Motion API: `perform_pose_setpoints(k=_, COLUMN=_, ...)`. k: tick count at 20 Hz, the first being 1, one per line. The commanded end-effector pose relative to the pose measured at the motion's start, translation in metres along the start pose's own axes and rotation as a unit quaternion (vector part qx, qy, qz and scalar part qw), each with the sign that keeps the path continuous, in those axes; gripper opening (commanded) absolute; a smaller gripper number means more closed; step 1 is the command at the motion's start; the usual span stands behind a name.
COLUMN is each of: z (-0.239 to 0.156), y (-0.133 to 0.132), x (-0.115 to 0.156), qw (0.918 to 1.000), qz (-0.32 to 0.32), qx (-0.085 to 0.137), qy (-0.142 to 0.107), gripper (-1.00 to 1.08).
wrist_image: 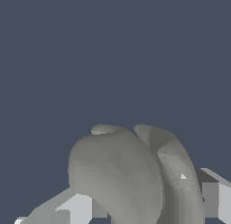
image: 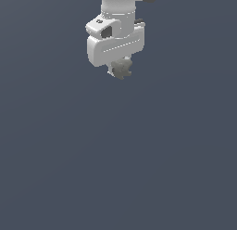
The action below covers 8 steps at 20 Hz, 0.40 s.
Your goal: Pick up the object and move it to a goal position.
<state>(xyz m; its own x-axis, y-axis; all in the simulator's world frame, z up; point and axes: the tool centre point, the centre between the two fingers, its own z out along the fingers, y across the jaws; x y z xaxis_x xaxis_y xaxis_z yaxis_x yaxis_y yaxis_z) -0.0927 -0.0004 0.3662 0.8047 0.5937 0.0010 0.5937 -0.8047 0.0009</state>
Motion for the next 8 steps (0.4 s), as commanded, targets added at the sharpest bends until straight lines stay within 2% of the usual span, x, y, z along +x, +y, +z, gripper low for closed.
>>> perform_pose_setpoints(k=1, z=-0.0080, y=-0.0032, x=-0.0021, qw=1.0000, qz=0.000, qx=0.000, qy=-0.001, gripper=-1.00)
perform_pose_setpoints(k=8, z=-0.0112, y=-0.0032, x=-0.0020, qw=1.0000, qz=0.000, qx=0.001, qy=0.000, gripper=-1.00)
